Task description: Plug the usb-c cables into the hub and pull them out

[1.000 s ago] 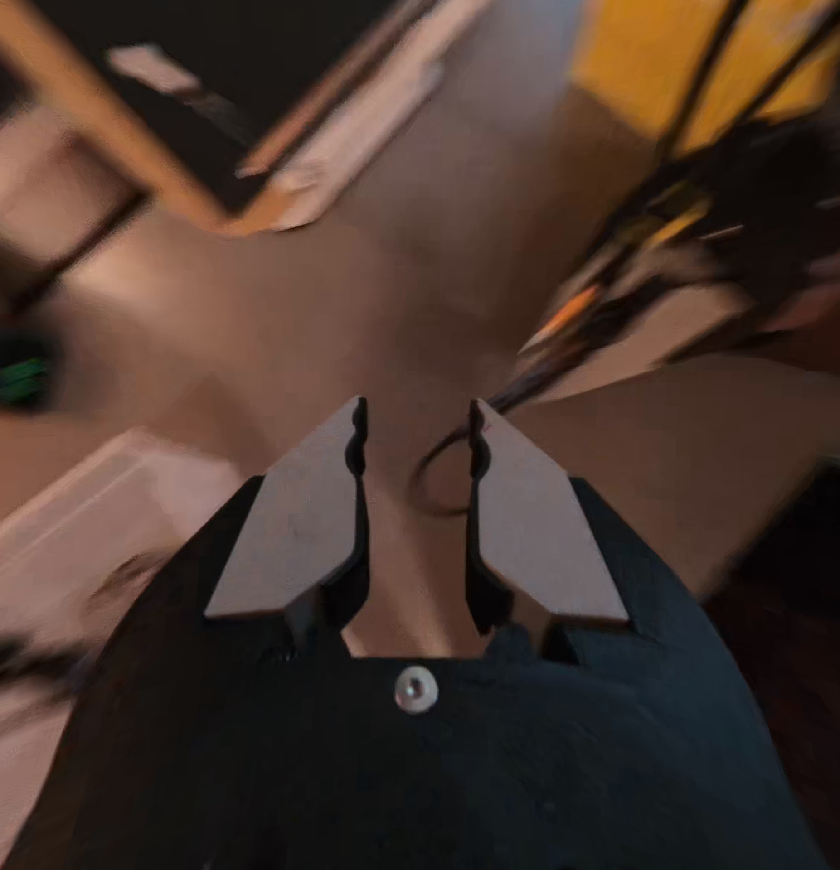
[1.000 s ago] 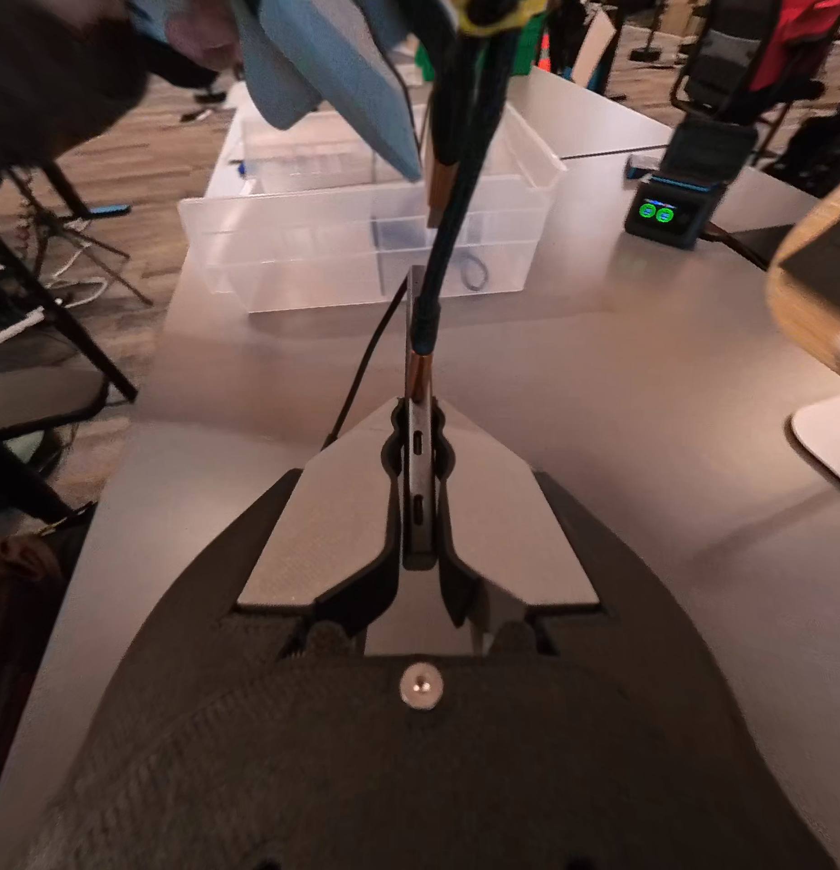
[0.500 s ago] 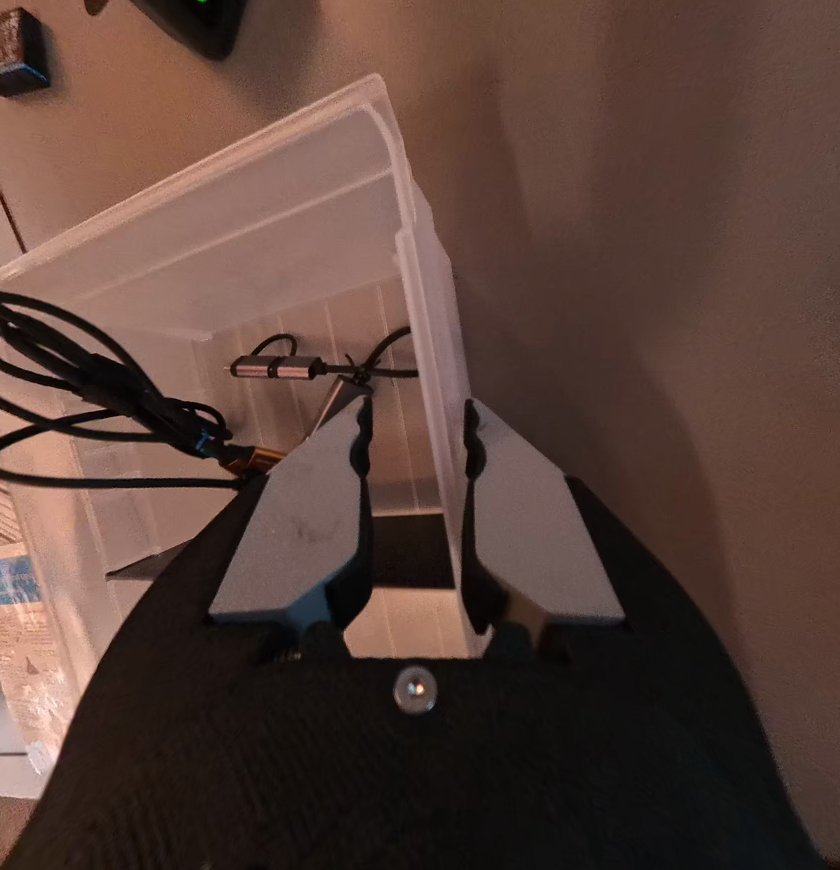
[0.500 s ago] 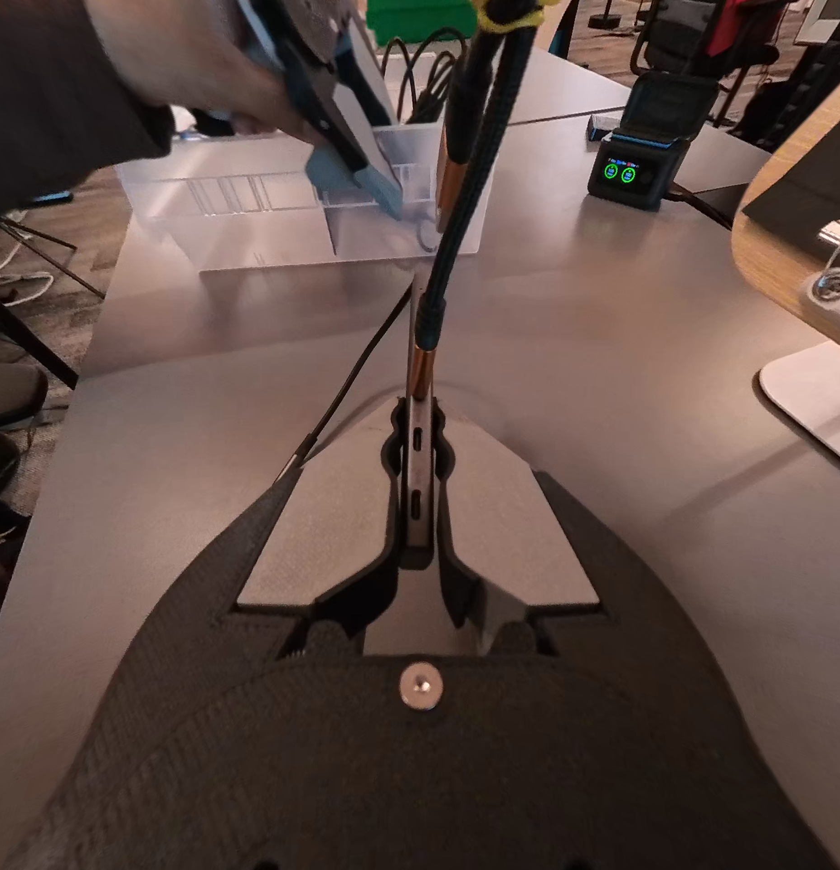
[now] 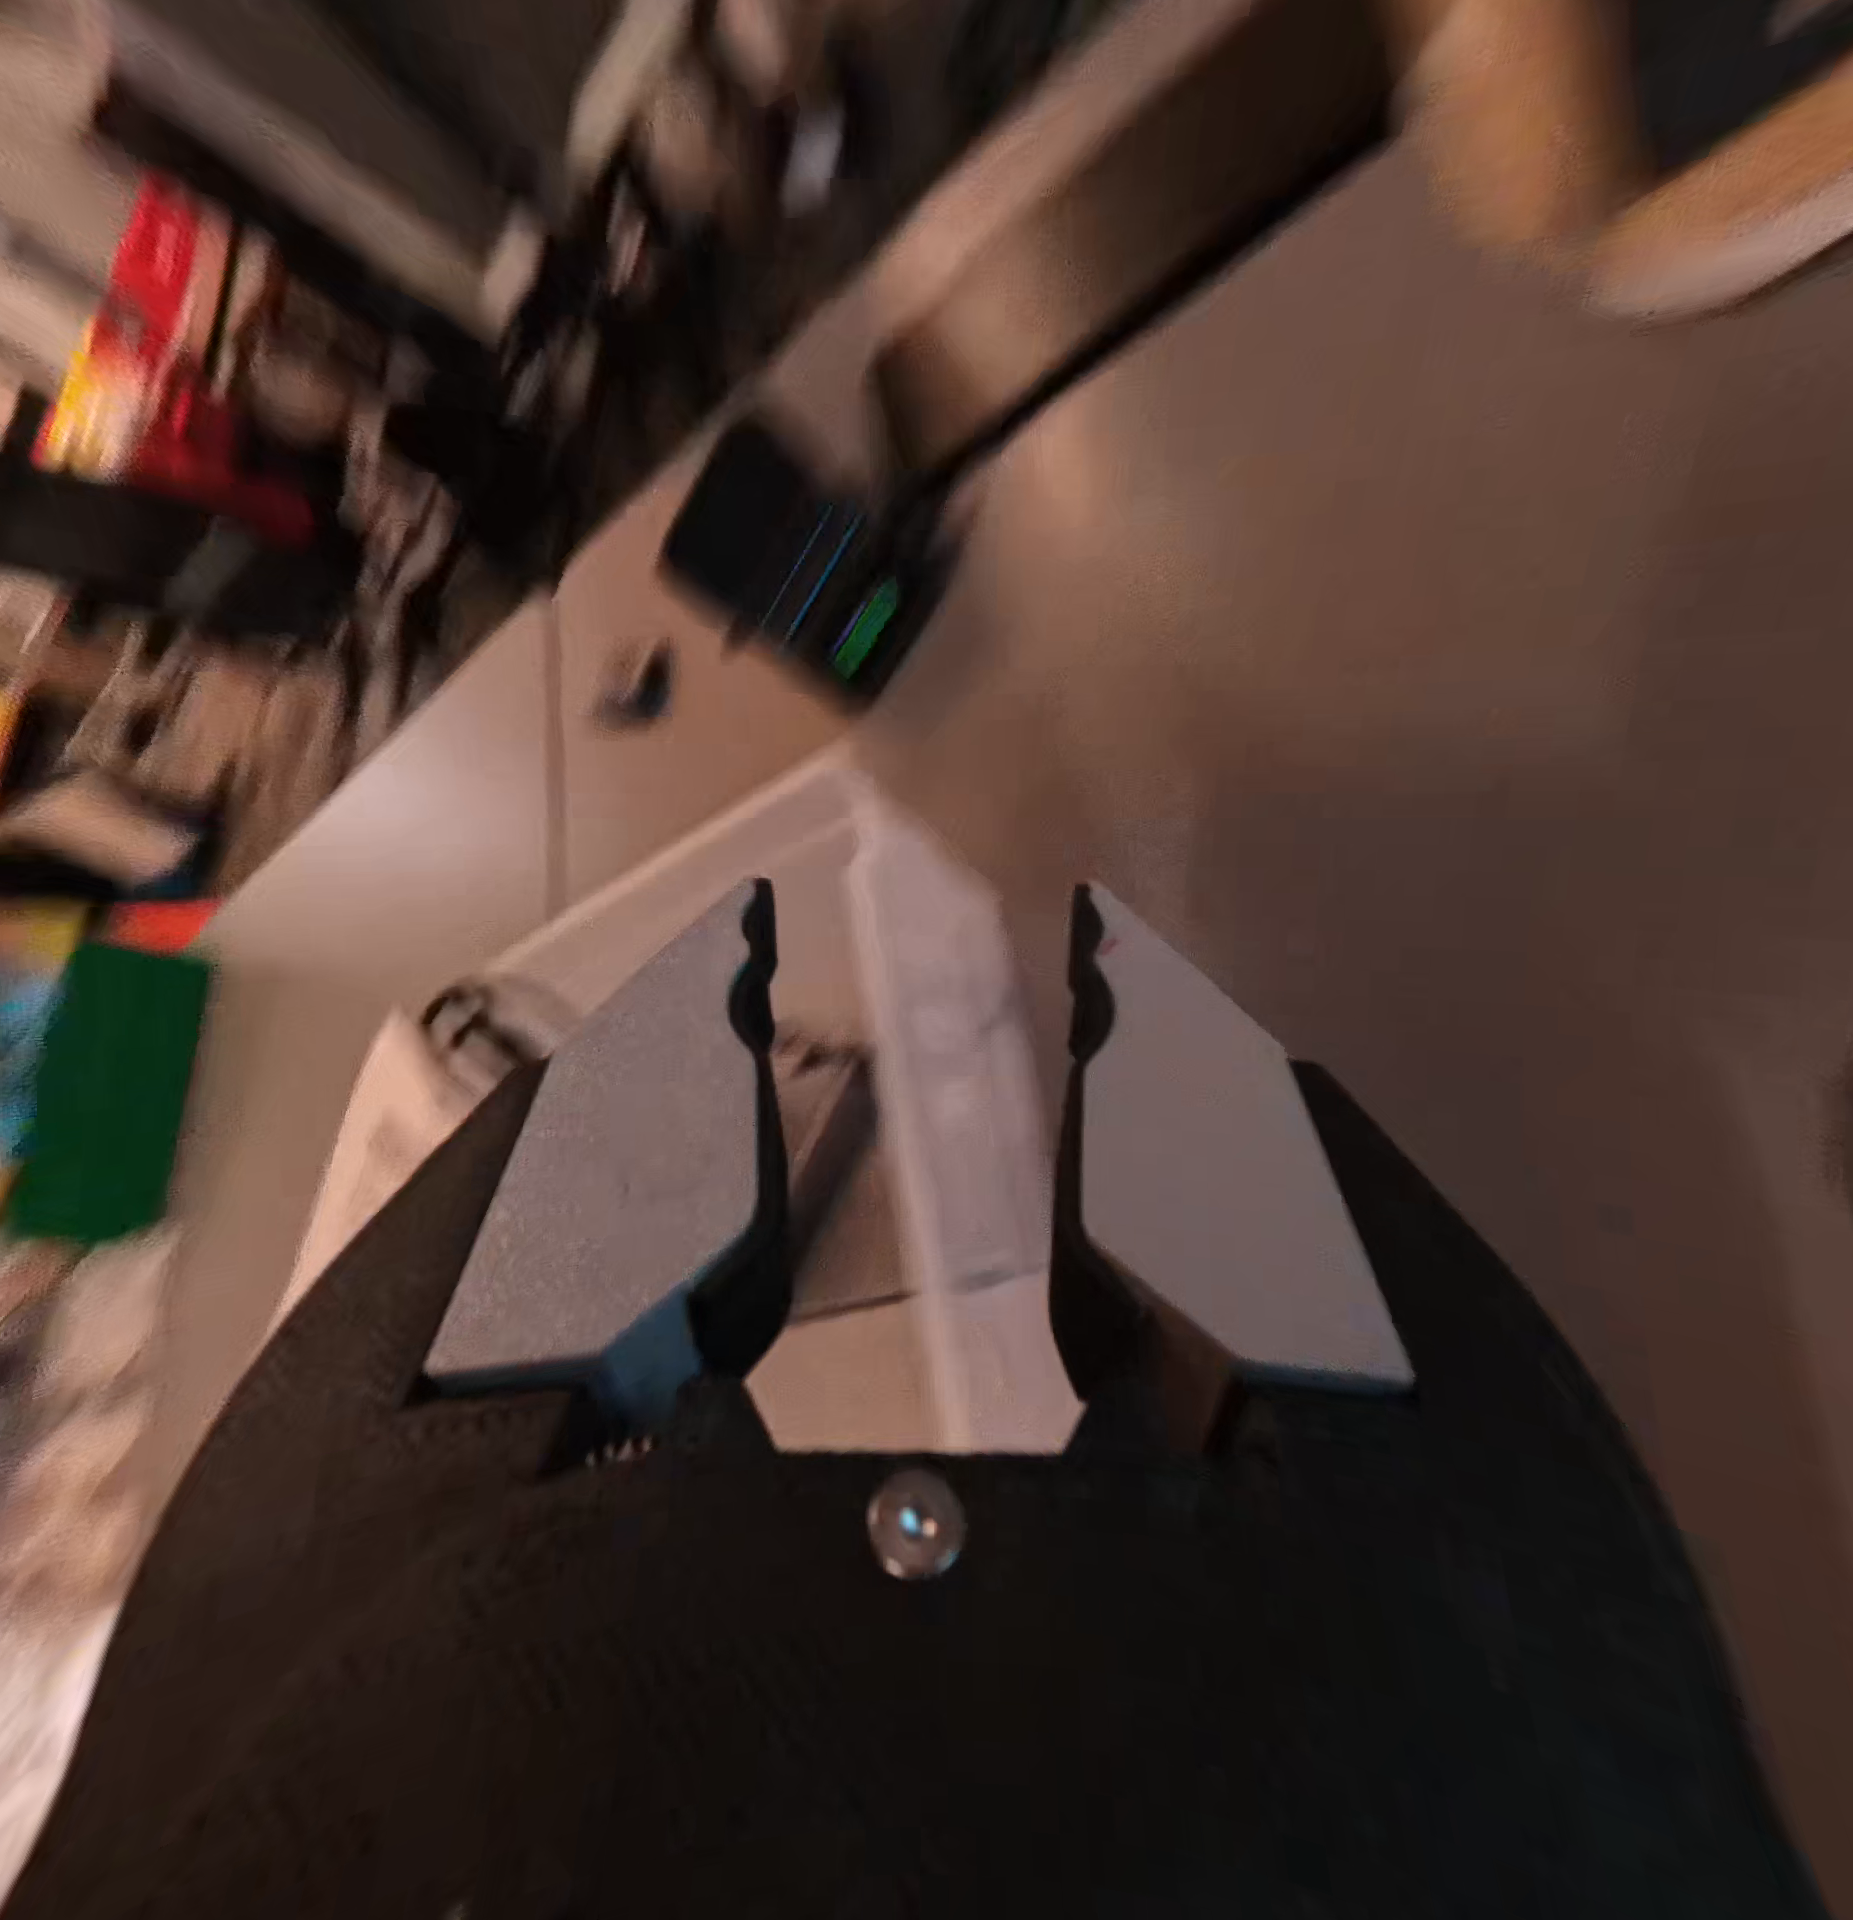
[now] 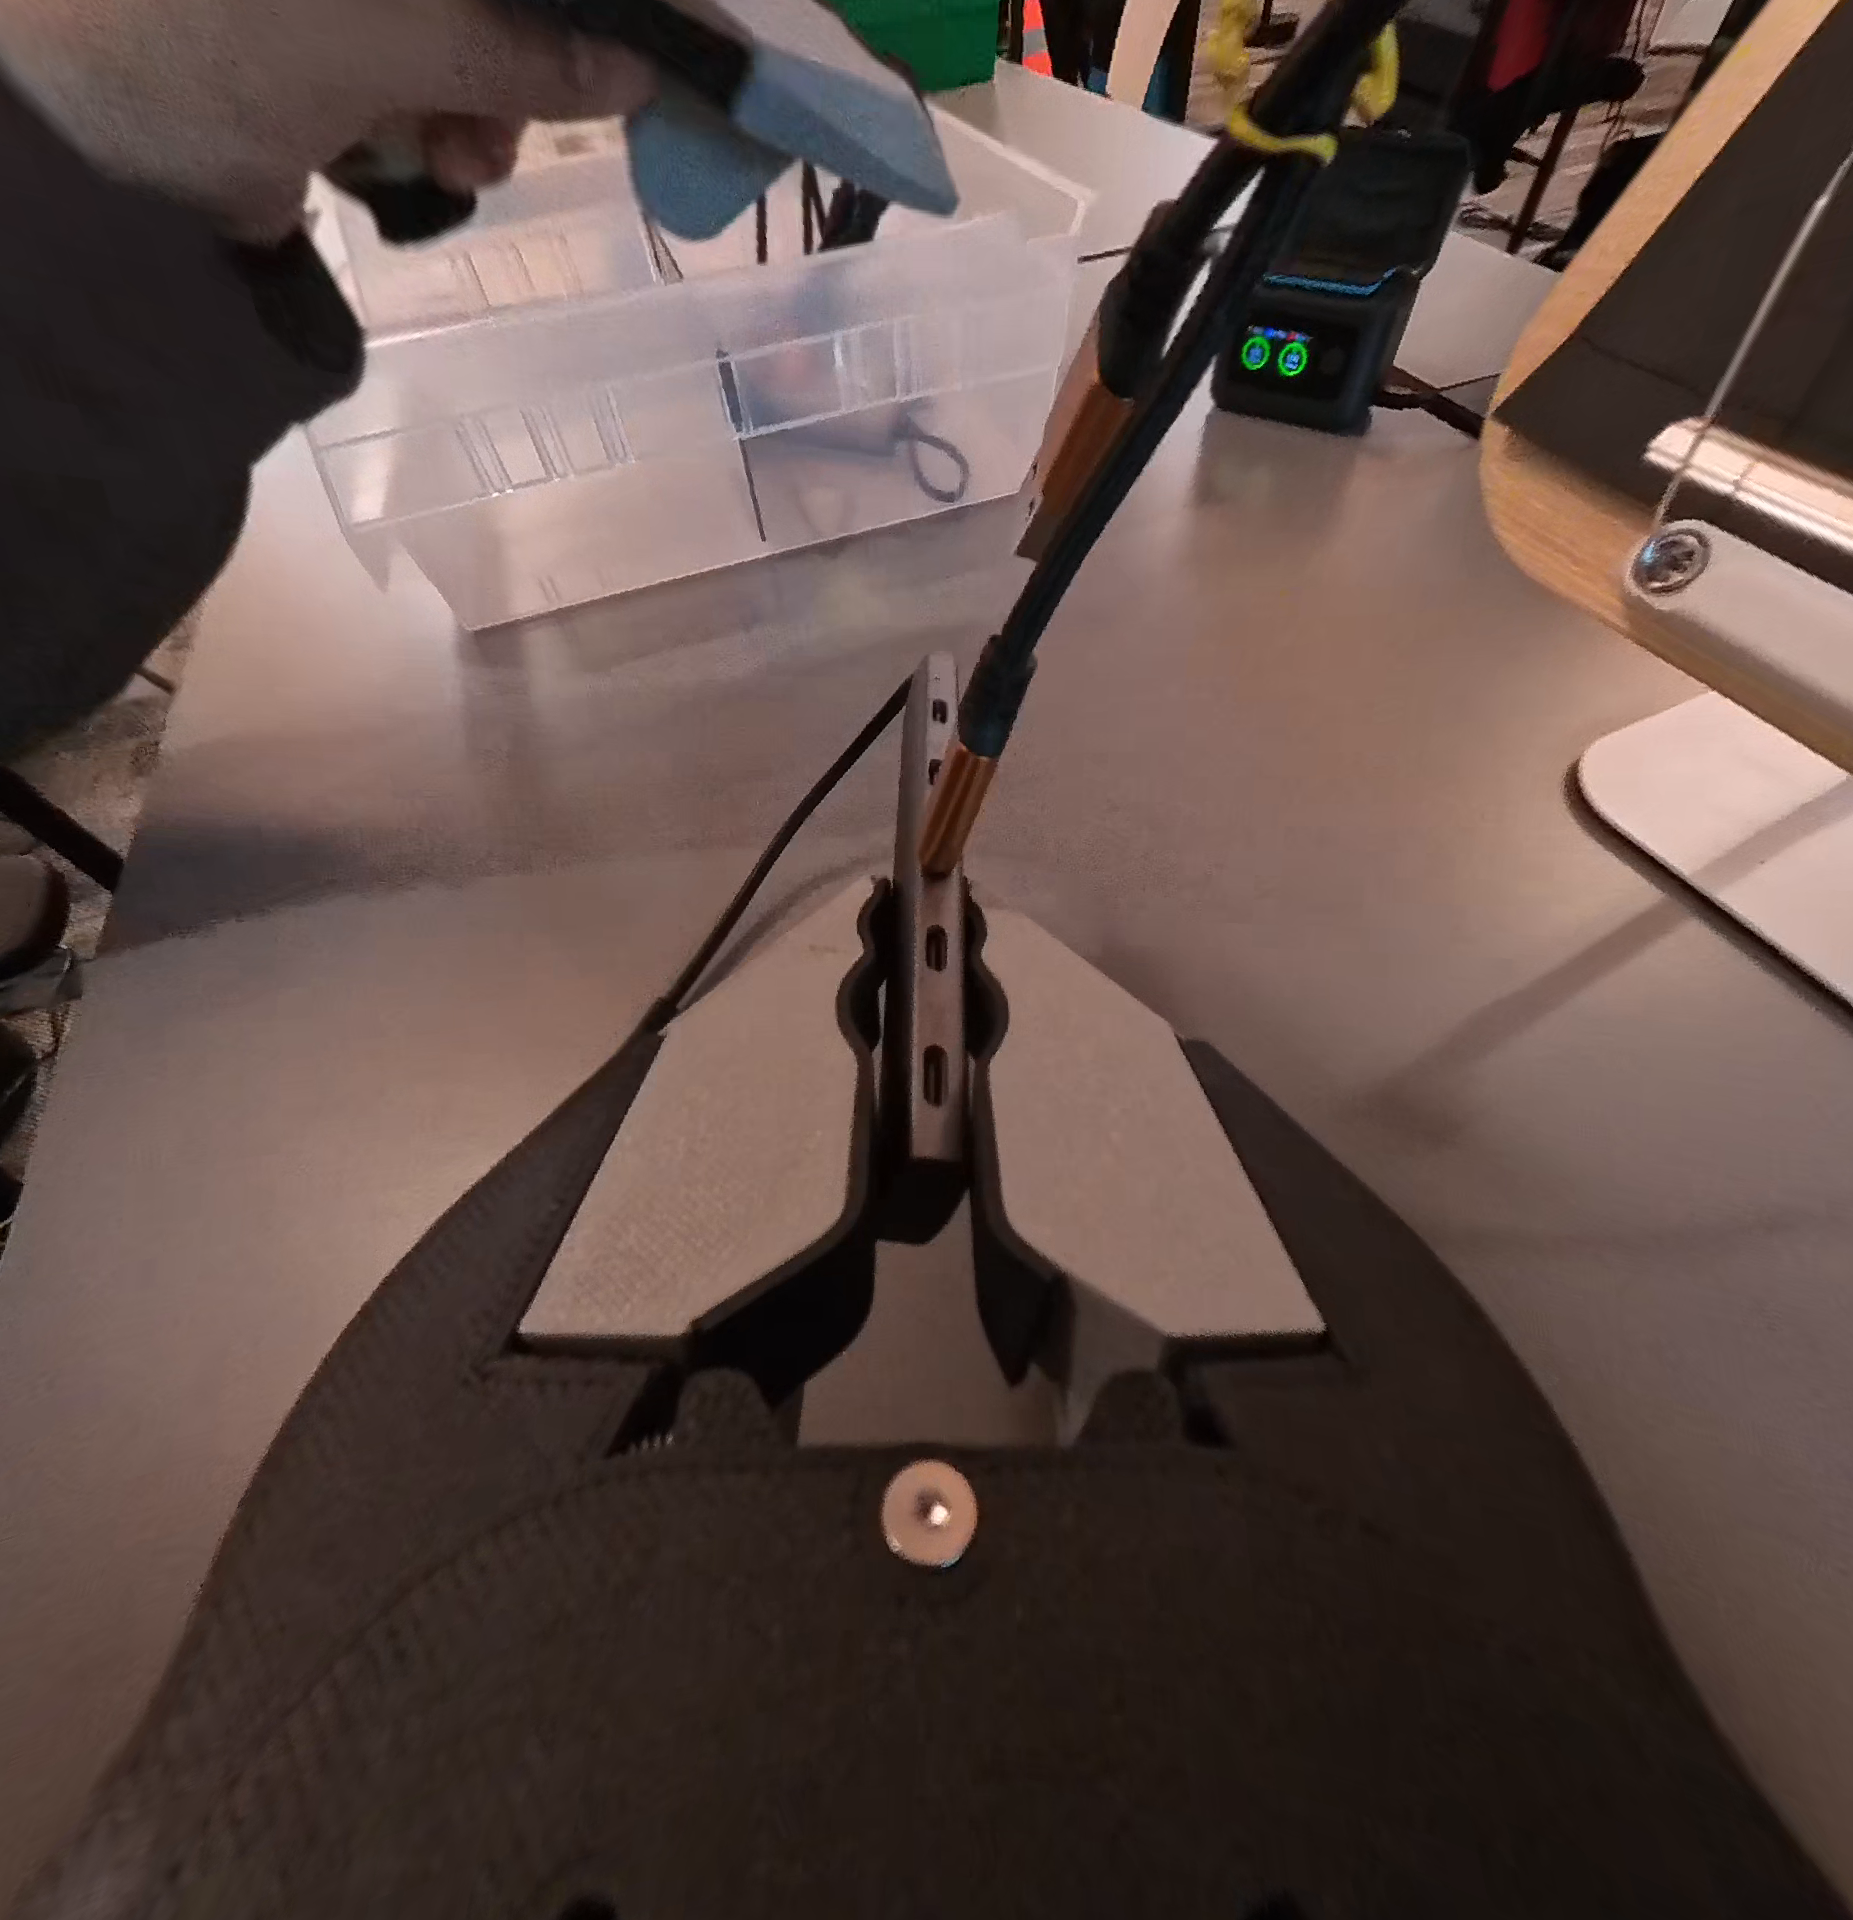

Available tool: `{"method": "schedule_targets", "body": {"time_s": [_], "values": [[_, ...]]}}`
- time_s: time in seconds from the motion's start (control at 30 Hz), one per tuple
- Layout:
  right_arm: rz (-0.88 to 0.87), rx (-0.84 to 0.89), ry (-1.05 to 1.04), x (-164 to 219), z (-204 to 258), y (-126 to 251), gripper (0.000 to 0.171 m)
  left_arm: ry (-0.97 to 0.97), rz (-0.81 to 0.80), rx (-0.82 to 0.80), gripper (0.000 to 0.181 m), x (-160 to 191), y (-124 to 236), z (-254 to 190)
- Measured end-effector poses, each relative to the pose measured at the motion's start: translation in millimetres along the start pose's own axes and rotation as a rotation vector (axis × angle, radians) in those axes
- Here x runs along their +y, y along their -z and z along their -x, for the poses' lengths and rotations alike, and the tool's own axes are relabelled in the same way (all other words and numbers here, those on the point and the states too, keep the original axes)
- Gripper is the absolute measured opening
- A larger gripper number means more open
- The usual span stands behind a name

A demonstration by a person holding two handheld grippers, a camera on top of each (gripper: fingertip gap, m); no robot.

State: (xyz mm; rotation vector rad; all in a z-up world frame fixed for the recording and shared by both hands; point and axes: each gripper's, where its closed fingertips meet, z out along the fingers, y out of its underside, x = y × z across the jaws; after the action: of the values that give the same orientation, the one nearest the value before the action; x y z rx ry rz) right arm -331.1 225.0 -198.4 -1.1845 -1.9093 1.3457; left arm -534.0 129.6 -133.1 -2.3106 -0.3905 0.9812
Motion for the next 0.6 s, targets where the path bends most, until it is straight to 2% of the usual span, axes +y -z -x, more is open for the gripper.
{"method": "schedule_targets", "body": {"time_s": [0.1, 0.17, 0.2, 0.23, 0.3, 0.33, 0.4, 0.5, 0.6], "values": [[-0.044, 0.010, 0.003, -11, -5, 10, 0.007, 0.008, -0.425, 0.265, 0.043, -61, 54, -81], [-0.099, 0.025, -0.019, -21, -9, 22, 0.006, -0.012, -0.576, 0.346, 0.029, -70, 65, -118], [-0.130, 0.038, -0.031, -26, -12, 28, 0.006, -0.026, -0.533, 0.376, 0.022, -61, 55, -130], [-0.152, 0.058, -0.036, -30, -15, 34, 0.006, -0.024, -0.458, 0.405, 0.034, -49, 41, -139], [-0.167, 0.099, -0.018, -33, -22, 45, 0.006, 0.016, -0.409, 0.512, 0.038, -35, 28, -153], [-0.175, 0.118, -0.004, -35, -25, 49, 0.006, 0.030, -0.422, 0.613, 0.052, -32, 32, -164], [-0.203, 0.137, 0.008, -41, -29, 57, 0.006, 0.047, -0.468, 0.768, 0.067, -35, 44, -177], [-0.274, 0.042, 0.016, -52, -17, 63, 0.006, 0.147, -0.640, 0.956, 0.070, -52, 69, -188], [-0.292, -0.066, 0.076, -54, 1, 61, 0.006, 0.200, -0.687, 1.132, 0.073, -53, 90, -195]]}}
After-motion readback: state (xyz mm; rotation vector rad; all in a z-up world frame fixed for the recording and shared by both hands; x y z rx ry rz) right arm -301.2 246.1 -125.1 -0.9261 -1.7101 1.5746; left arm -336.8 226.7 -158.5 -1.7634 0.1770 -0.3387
